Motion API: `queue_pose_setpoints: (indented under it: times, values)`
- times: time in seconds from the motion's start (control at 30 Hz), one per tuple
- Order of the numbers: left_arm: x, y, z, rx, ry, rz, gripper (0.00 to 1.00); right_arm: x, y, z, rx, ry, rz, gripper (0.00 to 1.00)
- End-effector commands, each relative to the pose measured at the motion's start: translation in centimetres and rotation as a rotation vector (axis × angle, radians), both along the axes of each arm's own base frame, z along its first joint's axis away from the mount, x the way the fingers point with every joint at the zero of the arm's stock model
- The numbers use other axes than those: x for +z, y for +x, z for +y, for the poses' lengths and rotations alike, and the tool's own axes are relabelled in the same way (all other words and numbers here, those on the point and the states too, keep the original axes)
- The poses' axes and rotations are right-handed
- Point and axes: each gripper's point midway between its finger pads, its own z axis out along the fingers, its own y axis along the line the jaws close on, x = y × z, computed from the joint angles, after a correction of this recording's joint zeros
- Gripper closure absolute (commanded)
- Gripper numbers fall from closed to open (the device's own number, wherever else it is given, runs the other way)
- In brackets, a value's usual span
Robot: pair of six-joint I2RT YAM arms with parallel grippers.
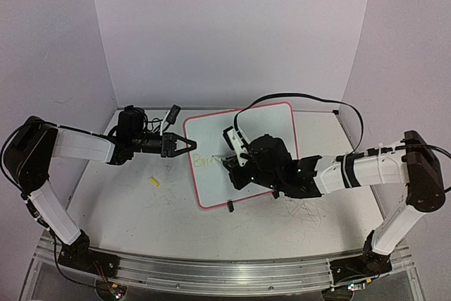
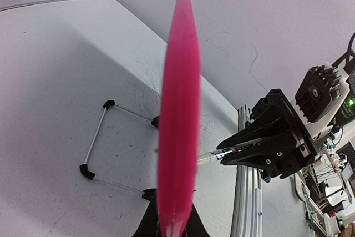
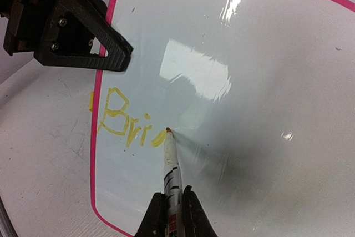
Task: Write a sentence on the whiteboard
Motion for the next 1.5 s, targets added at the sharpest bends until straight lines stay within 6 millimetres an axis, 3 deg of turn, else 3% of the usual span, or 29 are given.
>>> queue_pose_setpoints:
  times: [0.0, 1.0, 1.2, 1.47]
  values:
    - [1.7, 0.0, -0.6, -0.034, -0.023, -0.042, 1.00, -0.6, 0.8, -1.7, -0.051, -0.014, 0.016, 1.00]
    - [1.7, -0.1, -0.6, -0.036, -0.023, -0.041, 1.00, -4.1, -2.7, -1.8, 0.030, -0.079, 0.107, 1.00]
    - [1.7, -0.1, -0.5, -0.036, -0.022, -0.040, 1.00, -3.1, -2.2, -0.8, 0.035, -0.053, 0.085, 1.00]
    - [1.4, -0.1, -0.5, -0.030, -0.017, -0.036, 1.00, -0.1, -1.3, 1.8, 0.070, 0.023, 0.036, 1.00]
